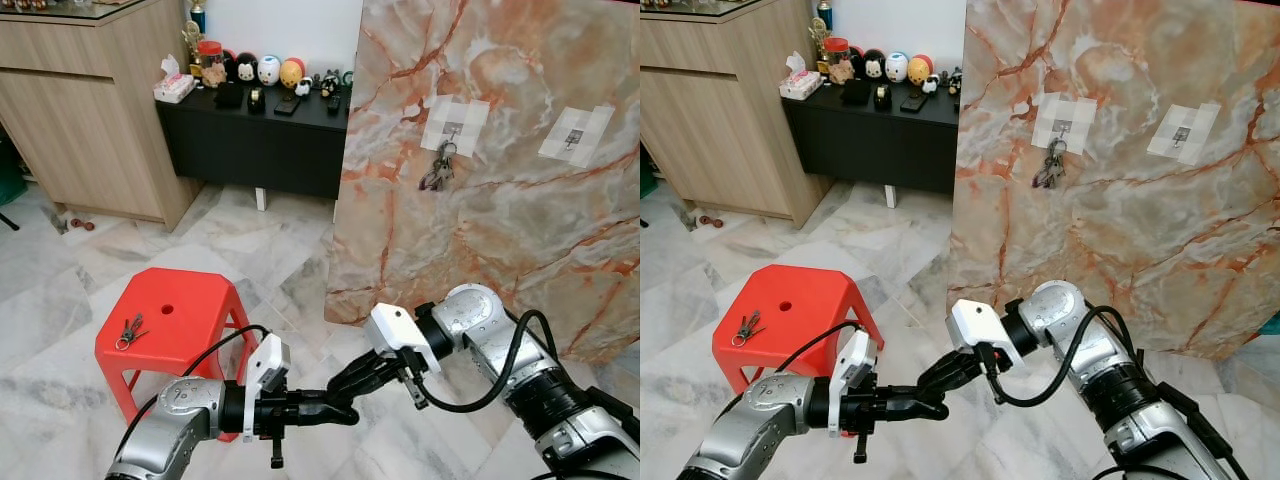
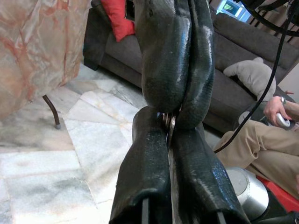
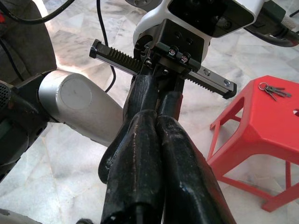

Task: Hang keys on a hook

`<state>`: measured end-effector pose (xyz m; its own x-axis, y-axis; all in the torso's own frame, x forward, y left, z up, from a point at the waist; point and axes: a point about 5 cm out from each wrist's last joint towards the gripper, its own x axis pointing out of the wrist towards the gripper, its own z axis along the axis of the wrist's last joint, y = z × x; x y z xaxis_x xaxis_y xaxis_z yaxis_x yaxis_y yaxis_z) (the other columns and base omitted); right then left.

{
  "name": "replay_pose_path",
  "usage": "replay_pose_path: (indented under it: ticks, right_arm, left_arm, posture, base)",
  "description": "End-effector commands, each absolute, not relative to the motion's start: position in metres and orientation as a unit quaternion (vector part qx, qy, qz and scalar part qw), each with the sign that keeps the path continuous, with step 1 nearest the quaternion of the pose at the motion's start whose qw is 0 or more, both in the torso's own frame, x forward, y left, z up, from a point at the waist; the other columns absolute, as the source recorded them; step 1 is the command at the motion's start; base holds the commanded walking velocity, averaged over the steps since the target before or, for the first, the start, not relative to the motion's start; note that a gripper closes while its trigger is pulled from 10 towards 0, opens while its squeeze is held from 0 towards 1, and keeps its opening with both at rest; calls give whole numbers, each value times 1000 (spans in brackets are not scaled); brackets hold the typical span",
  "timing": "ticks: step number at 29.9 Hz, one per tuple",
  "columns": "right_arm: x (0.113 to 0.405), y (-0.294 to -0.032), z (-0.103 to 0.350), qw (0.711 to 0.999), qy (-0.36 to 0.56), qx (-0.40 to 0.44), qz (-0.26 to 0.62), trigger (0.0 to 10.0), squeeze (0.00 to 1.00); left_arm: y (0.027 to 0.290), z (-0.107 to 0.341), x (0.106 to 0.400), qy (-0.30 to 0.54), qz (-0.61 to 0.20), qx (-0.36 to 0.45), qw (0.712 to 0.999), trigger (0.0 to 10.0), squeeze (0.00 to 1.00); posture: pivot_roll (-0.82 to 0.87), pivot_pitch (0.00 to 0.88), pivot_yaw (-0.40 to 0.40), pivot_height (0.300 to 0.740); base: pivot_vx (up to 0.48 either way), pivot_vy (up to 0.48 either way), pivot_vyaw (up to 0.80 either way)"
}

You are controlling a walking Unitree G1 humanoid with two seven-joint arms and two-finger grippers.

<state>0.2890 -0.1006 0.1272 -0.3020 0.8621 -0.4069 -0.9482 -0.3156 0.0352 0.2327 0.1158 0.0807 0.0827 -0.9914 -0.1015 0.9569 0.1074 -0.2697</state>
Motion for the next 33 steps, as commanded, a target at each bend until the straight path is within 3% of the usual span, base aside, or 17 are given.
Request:
replay_pose_path:
  ticks: [1, 2, 3, 4, 6, 7, 8, 20, 33]
  right_arm:
    - [293, -99, 136, 576, 115, -167, 792, 0, 0]
    - [293, -99, 136, 577, 115, -168, 791, 0, 0]
    - [294, -100, 135, 580, 114, -170, 789, 8706, 0]
    - [294, -100, 135, 582, 113, -172, 787, 10000, 0]
    - [294, -100, 135, 582, 115, -172, 787, 10000, 0]
    - [294, -100, 135, 581, 116, -171, 787, 10000, 667]
    - [294, -100, 135, 581, 117, -171, 787, 10000, 1000]
    - [295, -105, 136, 577, 126, -172, 788, 10000, 1000]
    - [305, -113, 140, 614, 122, -180, 759, 10000, 1000]
  left_arm:
    - [114, 83, 236, 125, -664, -59, 735, 0, 0]
    - [114, 83, 236, 125, -665, -59, 734, 0, 0]
    - [115, 83, 235, 125, -665, -59, 734, 0, 0]
    - [115, 82, 235, 125, -665, -59, 734, 0, 0]
    - [115, 82, 235, 126, -665, -59, 734, 0, 0]
    - [115, 82, 235, 126, -665, -58, 734, 0, 0]
    - [115, 82, 235, 126, -665, -58, 734, 0, 0]
    - [118, 76, 232, 146, -667, -38, 730, 0, 0]
    - [123, 66, 230, 174, -657, -11, 733, 0, 0]
  posture:
    - [20, 10, -98, 740]
    - [19, 10, -97, 740]
    - [19, 10, -97, 740]
    - [19, 10, -97, 740]
    - [19, 10, -97, 740]
    - [19, 10, -97, 740]
    - [19, 10, -97, 740]
    - [20, 12, -98, 740]
    - [19, 12, -96, 740]
  base:
    - [0, 0, 0]
    - [0, 0, 0]
    - [0, 0, 0]
    - [0, 0, 0]
    - [0, 0, 0]
    - [0, 0, 0]
    - [0, 0, 0]
    - [0, 0, 0]
    - [0, 0, 0]
